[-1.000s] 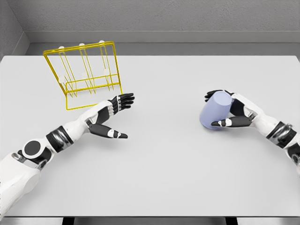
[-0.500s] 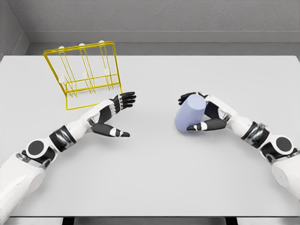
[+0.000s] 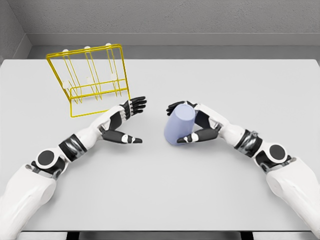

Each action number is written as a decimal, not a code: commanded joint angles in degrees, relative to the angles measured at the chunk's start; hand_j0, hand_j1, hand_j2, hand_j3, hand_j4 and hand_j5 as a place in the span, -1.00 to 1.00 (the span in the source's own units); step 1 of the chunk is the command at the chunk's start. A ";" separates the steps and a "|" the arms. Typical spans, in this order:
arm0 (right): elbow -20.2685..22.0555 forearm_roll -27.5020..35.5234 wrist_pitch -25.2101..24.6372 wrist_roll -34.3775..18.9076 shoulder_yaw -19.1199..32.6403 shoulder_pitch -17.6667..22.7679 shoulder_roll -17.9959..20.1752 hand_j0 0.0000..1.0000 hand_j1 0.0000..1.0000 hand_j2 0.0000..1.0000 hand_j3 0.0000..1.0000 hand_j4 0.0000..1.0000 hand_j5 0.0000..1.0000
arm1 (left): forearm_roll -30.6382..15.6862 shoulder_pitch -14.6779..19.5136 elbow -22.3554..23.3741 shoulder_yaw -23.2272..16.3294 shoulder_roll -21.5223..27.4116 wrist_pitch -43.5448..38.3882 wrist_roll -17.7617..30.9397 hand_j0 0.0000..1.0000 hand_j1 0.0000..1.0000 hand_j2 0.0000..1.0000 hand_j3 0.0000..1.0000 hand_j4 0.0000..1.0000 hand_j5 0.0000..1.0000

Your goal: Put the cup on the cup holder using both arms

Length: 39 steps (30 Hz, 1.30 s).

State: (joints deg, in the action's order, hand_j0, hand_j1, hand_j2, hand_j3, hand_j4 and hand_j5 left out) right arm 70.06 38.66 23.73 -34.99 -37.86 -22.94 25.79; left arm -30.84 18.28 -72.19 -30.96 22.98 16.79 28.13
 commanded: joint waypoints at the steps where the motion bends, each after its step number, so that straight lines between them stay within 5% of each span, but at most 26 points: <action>1: -0.19 -1.57 -0.26 -0.01 -0.63 0.00 -1.09 0.48 0.48 0.48 0.48 0.48 0.48 | -0.01 0.00 0.21 0.55 -0.21 0.00 0.08 1.00 1.00 1.00 1.00 1.00 1.00; 9: -3.35 -1.84 -0.26 -0.01 -0.98 -1.76 -4.79 0.47 0.47 0.47 0.47 0.47 0.47 | 0.25 -0.18 0.21 0.55 -0.30 0.09 -0.09 1.00 1.00 1.00 1.00 1.00 1.00; 11: -3.79 -3.86 -0.35 -0.01 -0.98 -2.02 -5.23 0.47 0.47 0.47 0.47 0.47 0.47 | 5.79 -0.35 0.03 2.30 -0.39 0.09 -0.18 1.00 1.00 1.00 1.00 1.00 1.00; 19: -5.37 -5.62 -2.37 -0.01 -1.42 -2.55 -6.02 0.49 0.49 0.49 0.49 0.49 0.49 | 5.61 -1.49 -0.14 4.77 -0.92 0.09 -0.09 1.00 1.00 1.00 1.00 1.00 1.00; 28: -5.99 -5.97 -2.46 -0.01 -1.77 -3.16 -6.10 0.96 0.96 0.96 0.96 0.96 0.96 | 5.53 -2.55 -0.76 4.85 -1.36 -0.09 0.08 1.00 1.00 1.00 1.00 1.00 1.00; 39: -5.81 -6.06 -2.37 0.62 -4.15 -4.48 -4.79 1.00 1.00 1.00 1.00 1.00 1.00 | 5.53 -2.55 -0.84 4.85 -1.27 0.09 0.08 1.00 1.00 1.00 1.00 1.00 1.00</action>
State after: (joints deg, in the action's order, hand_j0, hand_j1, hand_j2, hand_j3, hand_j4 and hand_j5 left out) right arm 64.17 32.25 21.37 -34.43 -41.46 -27.42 20.59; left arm -24.97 15.73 -72.94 -26.11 21.68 16.85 28.21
